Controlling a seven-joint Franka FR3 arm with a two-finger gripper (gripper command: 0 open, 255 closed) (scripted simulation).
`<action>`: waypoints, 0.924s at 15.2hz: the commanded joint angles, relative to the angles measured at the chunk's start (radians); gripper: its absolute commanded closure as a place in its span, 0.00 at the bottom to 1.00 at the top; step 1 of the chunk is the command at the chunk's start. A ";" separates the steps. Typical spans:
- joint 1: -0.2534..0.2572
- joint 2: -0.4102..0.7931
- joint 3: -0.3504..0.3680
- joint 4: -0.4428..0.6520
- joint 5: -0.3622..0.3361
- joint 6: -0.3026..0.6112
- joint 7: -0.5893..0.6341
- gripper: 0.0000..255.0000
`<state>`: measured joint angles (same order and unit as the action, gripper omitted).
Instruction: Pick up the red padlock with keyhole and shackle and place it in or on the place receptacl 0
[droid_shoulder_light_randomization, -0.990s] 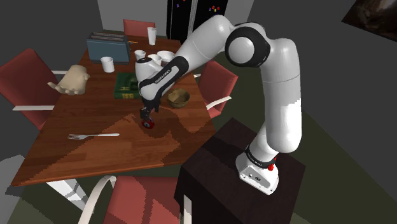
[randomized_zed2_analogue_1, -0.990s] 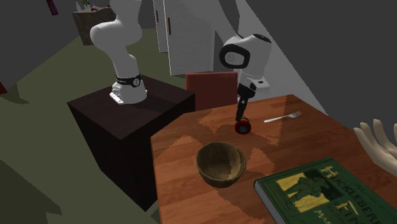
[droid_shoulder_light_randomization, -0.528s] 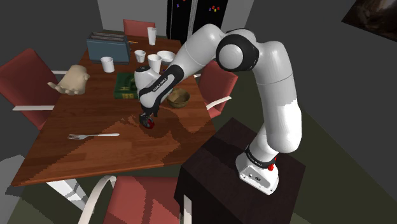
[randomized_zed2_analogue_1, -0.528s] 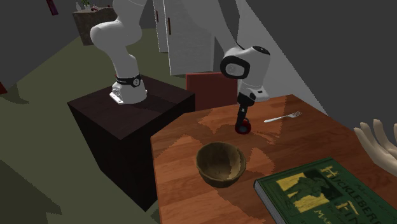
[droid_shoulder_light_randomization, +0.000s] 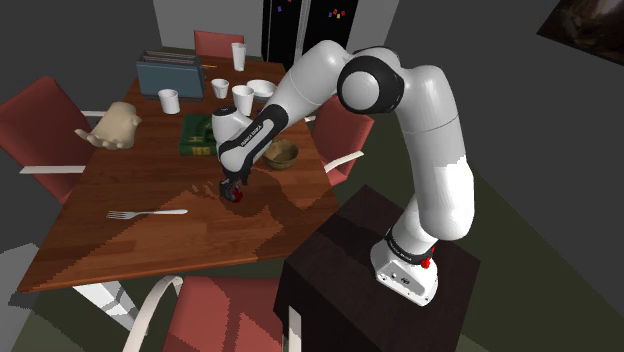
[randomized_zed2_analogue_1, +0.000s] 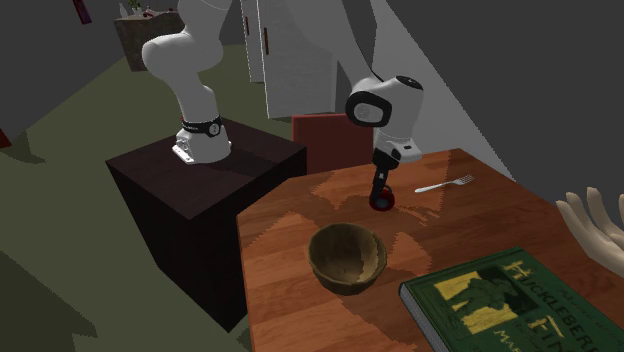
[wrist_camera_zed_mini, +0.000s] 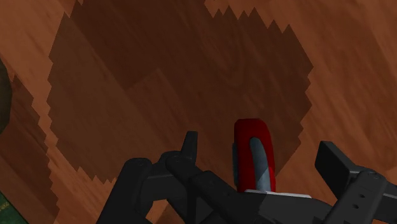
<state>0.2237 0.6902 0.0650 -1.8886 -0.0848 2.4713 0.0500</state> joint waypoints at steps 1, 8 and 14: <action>0.000 0.000 0.000 0.000 0.000 0.000 0.000 1.00; 0.000 0.000 0.000 0.000 0.000 0.000 0.000 1.00; -0.003 -0.046 0.004 -0.013 0.004 -0.033 -0.003 1.00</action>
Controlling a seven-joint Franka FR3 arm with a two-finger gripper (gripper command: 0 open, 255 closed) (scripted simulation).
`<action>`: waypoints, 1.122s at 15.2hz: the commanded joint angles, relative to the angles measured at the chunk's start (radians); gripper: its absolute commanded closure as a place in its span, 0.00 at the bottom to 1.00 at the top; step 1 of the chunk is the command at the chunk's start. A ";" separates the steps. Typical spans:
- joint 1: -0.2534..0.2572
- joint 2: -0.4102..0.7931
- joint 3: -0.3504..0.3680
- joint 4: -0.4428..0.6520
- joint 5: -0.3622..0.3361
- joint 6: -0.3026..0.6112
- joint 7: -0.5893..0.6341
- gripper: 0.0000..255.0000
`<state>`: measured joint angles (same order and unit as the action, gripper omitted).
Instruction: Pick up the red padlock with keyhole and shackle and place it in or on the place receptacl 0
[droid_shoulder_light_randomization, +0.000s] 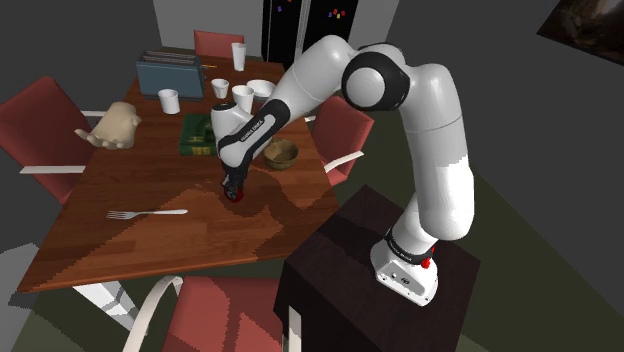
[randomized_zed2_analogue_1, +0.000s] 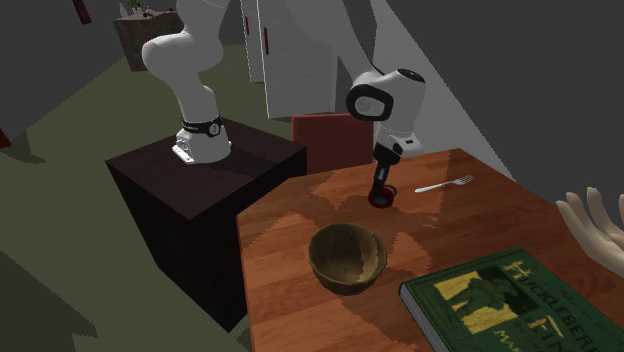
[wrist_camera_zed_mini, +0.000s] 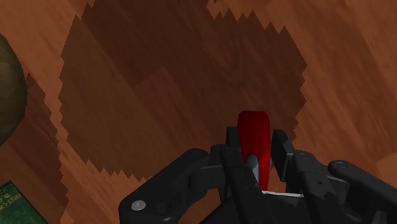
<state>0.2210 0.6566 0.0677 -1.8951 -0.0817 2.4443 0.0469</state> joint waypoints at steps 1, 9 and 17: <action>-0.001 -0.023 0.002 -0.009 0.002 -0.014 0.000 1.00; -0.005 -0.109 0.009 -0.024 0.010 -0.086 -0.006 1.00; -0.010 -0.187 0.015 -0.023 0.019 -0.164 -0.012 1.00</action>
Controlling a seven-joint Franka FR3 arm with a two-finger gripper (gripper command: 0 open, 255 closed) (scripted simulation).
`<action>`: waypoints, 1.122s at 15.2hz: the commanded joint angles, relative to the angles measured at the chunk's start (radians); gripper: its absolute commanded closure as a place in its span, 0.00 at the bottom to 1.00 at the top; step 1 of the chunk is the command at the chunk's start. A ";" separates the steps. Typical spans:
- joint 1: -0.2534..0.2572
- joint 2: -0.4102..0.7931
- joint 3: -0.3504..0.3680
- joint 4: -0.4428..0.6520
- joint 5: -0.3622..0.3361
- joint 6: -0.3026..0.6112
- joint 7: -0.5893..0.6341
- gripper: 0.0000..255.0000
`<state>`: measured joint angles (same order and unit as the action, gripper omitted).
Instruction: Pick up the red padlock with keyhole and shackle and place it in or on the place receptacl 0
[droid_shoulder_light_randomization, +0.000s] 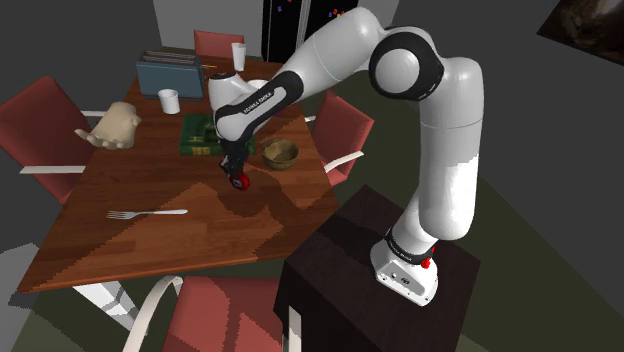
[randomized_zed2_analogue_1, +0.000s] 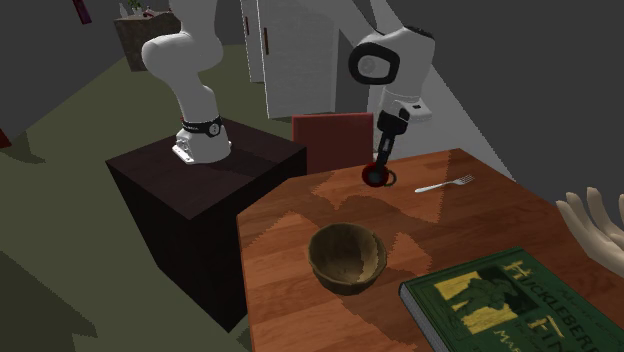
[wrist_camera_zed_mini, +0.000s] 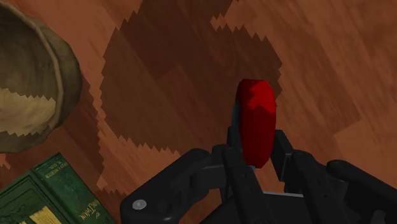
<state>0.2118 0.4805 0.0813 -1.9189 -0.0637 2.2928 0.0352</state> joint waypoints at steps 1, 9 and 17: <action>-0.001 -0.021 0.002 0.002 0.002 -0.023 -0.001 1.00; -0.004 -0.089 0.006 0.018 0.011 -0.107 -0.007 1.00; -0.047 -0.119 -0.013 0.003 0.015 -0.121 -0.071 1.00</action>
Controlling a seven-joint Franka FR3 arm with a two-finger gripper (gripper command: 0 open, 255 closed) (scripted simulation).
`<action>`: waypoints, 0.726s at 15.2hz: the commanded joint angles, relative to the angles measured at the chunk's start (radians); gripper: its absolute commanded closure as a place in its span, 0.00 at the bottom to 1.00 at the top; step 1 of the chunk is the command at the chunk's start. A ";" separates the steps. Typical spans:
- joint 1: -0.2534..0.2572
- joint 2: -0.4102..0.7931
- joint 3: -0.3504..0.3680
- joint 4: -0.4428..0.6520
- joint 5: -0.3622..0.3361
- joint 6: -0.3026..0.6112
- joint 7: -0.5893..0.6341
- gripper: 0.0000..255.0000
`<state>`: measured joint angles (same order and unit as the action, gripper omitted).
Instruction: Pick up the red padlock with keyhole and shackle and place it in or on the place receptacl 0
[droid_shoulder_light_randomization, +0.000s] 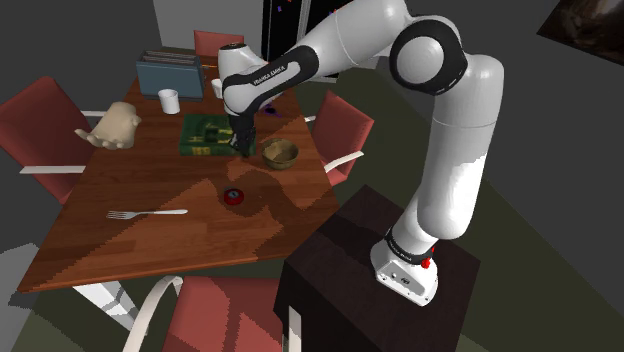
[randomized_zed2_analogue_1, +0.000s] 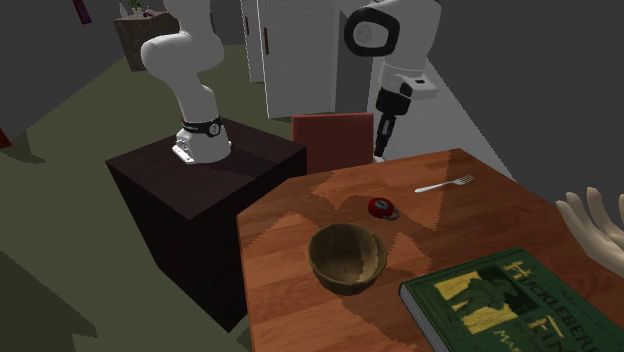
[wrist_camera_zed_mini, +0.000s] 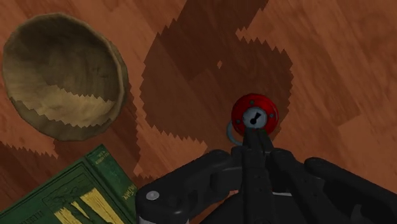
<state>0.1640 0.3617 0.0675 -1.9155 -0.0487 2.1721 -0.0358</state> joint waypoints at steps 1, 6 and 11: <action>0.001 0.000 0.001 0.000 0.000 0.000 0.000 0.00; 0.006 0.086 0.001 -0.067 0.030 0.195 0.060 0.00; 0.015 0.207 0.004 -0.085 0.062 0.378 0.115 0.00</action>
<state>0.1794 0.5434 0.0710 -1.9973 0.0061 2.5102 0.0703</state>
